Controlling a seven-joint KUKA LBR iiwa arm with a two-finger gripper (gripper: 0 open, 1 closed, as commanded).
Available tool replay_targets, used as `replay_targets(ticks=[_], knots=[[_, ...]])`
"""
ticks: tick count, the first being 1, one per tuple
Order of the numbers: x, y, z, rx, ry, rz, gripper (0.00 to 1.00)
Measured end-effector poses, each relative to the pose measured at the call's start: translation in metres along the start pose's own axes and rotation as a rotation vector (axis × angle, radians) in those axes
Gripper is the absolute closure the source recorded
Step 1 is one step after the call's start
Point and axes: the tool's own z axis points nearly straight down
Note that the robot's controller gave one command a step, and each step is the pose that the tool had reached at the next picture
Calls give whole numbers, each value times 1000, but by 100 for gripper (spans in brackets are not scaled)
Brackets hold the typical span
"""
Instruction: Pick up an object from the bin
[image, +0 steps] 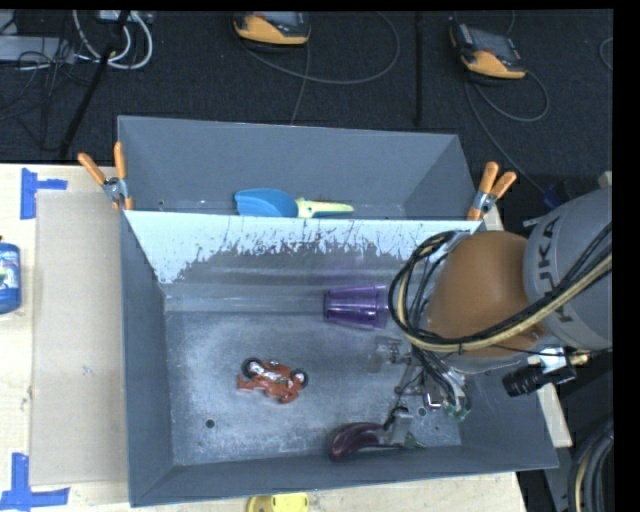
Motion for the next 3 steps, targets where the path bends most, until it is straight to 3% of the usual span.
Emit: replay_targets(ticks=[1,2,3], knots=[[2,-11,31,0,-2,-351,0],[0,-15,45,0,-8,-500,0],[6,14,59,-1,0,-600,100]])
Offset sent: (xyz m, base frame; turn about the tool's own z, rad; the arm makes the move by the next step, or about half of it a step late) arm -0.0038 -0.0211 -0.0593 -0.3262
